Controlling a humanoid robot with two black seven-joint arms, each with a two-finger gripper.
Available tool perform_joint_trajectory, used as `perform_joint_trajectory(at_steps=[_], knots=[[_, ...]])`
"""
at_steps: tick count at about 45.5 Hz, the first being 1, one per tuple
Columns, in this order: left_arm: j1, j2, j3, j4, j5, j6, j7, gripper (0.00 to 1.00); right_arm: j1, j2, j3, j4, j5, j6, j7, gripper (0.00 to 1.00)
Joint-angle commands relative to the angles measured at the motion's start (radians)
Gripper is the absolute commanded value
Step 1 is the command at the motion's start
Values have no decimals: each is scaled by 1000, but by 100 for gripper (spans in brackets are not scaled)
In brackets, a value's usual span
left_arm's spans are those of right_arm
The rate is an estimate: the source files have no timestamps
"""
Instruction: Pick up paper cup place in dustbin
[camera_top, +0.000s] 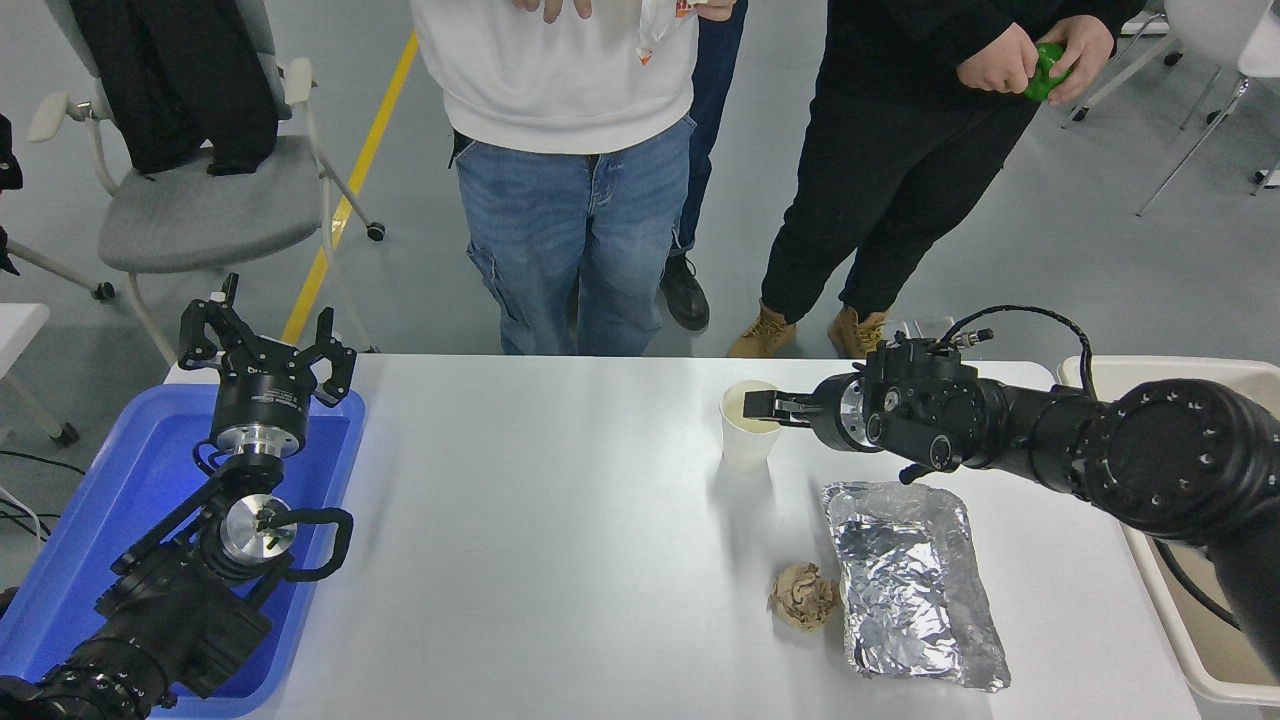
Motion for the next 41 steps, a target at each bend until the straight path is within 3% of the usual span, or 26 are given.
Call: perform_joint_trajectory(at_steps=[1, 3, 25, 34, 41], knots=[[0, 0, 0, 0, 0, 0, 0, 99, -16, 3, 9, -14, -36, -1, -1, 11], [0, 0, 0, 0, 0, 0, 0, 99, -16, 3, 10, -12, -39, -1, 1, 0], [0, 0, 0, 0, 0, 0, 0, 99, 81, 1, 40, 115, -85, 8, 1, 0], [0, 2, 0, 0, 0, 0, 0, 99, 354, -153, 11, 385, -91, 31, -7, 0], [2, 2, -1, 0, 0, 0, 0, 99, 656, -313, -68, 638, -88, 140, -13, 0]])
